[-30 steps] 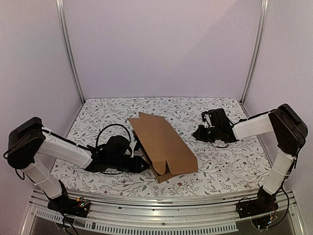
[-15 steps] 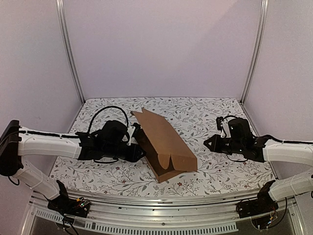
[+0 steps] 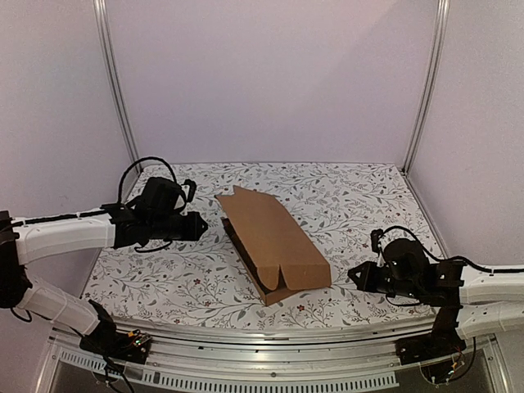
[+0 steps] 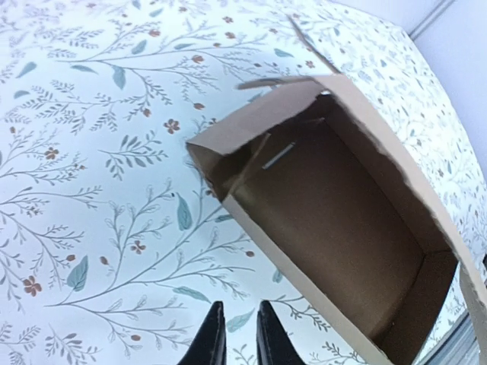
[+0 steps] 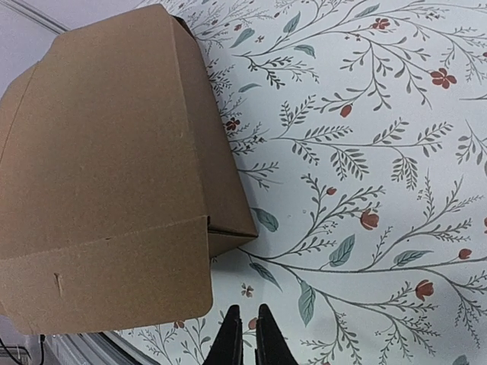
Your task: Fold the paper box
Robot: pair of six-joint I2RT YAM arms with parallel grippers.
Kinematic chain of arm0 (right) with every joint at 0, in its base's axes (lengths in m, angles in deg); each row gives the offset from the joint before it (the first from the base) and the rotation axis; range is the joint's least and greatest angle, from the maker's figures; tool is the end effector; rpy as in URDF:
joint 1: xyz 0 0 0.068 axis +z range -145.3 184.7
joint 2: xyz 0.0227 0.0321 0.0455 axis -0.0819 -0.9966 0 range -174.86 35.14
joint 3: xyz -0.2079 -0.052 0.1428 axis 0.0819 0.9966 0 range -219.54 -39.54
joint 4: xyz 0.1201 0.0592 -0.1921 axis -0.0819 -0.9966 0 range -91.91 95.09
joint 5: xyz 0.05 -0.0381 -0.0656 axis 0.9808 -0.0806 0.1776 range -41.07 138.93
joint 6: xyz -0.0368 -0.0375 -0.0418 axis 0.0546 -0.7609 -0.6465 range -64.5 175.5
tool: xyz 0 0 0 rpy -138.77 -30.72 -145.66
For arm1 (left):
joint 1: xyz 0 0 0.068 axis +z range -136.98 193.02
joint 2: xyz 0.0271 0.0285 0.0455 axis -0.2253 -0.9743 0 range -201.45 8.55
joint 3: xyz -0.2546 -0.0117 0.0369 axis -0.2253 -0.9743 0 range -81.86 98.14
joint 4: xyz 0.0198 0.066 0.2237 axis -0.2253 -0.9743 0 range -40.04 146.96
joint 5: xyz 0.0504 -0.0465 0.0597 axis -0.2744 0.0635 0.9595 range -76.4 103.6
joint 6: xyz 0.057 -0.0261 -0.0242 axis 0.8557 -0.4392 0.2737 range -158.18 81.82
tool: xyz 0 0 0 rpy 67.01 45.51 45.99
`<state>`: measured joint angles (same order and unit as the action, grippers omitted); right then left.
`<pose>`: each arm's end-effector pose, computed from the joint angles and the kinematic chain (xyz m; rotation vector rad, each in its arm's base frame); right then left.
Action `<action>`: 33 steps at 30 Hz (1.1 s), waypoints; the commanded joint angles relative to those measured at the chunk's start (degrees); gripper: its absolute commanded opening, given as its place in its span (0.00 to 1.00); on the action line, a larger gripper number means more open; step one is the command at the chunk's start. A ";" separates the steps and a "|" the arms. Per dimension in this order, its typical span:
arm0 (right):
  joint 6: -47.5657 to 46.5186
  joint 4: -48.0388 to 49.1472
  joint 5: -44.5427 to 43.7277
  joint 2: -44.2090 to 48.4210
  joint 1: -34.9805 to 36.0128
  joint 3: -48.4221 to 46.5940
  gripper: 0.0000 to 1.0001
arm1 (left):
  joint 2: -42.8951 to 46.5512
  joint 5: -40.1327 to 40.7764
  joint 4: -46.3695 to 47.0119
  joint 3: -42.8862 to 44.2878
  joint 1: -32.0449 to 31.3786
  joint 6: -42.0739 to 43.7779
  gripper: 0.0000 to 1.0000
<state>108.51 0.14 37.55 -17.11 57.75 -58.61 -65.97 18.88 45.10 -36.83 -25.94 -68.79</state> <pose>0.1172 0.1381 0.1638 0.1123 2.3371 0.7682 0.2103 -0.1638 0.2147 0.1218 2.3417 -0.5159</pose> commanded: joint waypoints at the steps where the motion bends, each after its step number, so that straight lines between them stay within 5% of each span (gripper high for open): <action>1: 5.77 2.06 -6.02 -2.01 4.41 1.39 0.06 | -1.70 0.79 4.78 -2.50 5.29 -1.89 0.13; 10: 10.63 12.39 -8.98 -13.11 11.50 0.56 0.06 | -19.70 -4.64 17.90 4.19 12.48 -4.40 0.07; 21: 13.00 21.20 -11.33 -24.61 15.00 -1.65 0.06 | -41.25 -15.82 17.84 22.91 17.92 -4.31 0.07; 33: 13.71 27.36 -13.37 -35.74 15.21 -7.40 0.06 | -49.06 -30.34 20.74 26.61 18.56 -4.70 0.08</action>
<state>121.28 24.10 26.84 -49.86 72.40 -63.95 -114.39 -4.38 63.48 -9.72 -7.91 -73.14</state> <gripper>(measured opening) 0.057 0.081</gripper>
